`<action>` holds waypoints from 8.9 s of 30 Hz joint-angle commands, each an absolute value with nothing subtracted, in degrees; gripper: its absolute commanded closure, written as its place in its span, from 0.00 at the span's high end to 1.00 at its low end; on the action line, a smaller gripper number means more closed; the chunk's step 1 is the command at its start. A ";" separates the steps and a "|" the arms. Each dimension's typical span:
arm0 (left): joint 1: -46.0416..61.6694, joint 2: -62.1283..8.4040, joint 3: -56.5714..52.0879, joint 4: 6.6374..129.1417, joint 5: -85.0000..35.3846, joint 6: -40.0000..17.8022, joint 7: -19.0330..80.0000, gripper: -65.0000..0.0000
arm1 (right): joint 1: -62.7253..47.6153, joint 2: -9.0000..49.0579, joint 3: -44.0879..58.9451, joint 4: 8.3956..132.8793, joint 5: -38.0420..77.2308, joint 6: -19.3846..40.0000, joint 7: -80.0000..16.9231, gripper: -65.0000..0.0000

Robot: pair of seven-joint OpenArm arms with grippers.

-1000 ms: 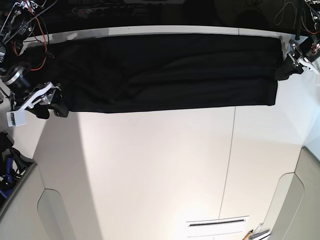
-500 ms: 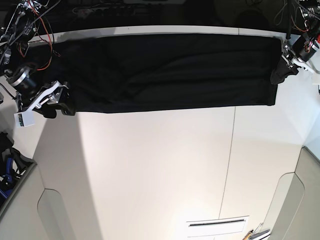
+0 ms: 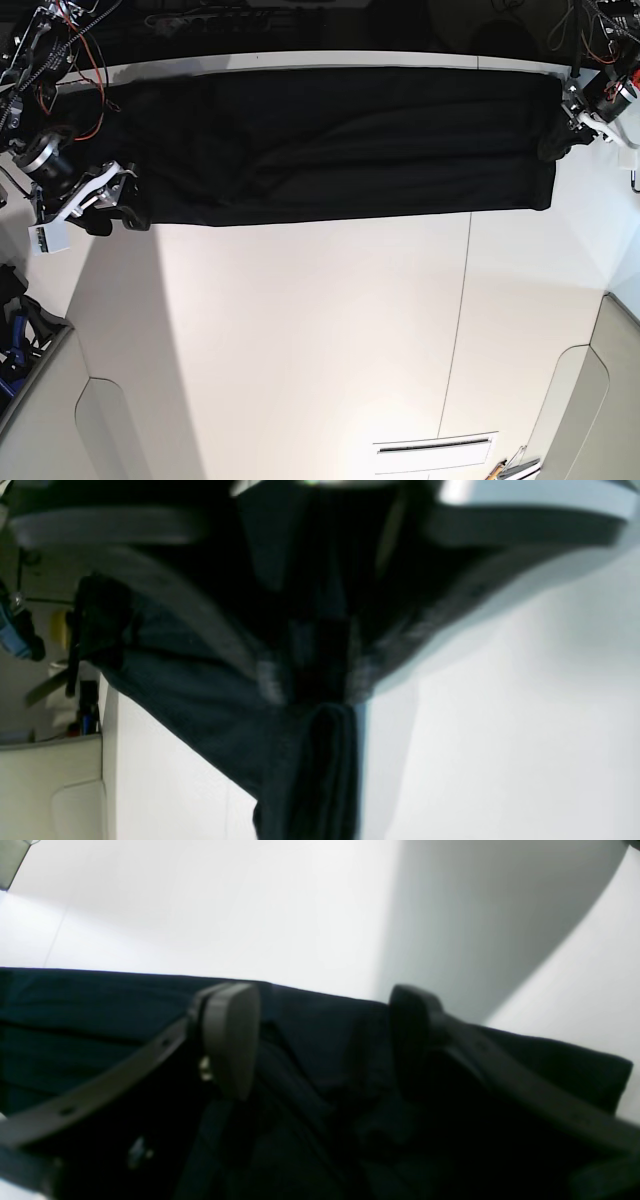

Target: Fold the T-shirt properly

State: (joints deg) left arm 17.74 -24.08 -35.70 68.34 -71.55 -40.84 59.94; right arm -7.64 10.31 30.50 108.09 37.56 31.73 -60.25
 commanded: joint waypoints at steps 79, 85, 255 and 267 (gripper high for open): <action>11.29 -1.61 5.52 104.62 -58.02 -39.64 55.09 0.40 | -7.33 15.22 46.63 109.12 30.26 28.25 -58.92 0.62; 11.27 -1.63 5.93 104.62 -56.07 -39.66 55.09 0.40 | -7.33 15.25 46.63 109.12 30.22 28.27 -58.92 0.62; 17.80 -12.40 -12.69 112.53 -31.14 -28.97 55.96 0.20 | 1.06 1.78 -9.32 103.13 41.10 32.80 -51.29 0.52; 21.06 -12.25 -17.45 123.26 -51.18 -34.28 59.53 0.20 | 4.27 2.04 -6.92 103.11 33.10 32.75 -52.71 0.00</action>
State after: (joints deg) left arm 21.23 -12.05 -17.34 122.15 -50.11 -33.45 60.55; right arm 3.36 2.09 -7.03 102.10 31.53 32.38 -54.15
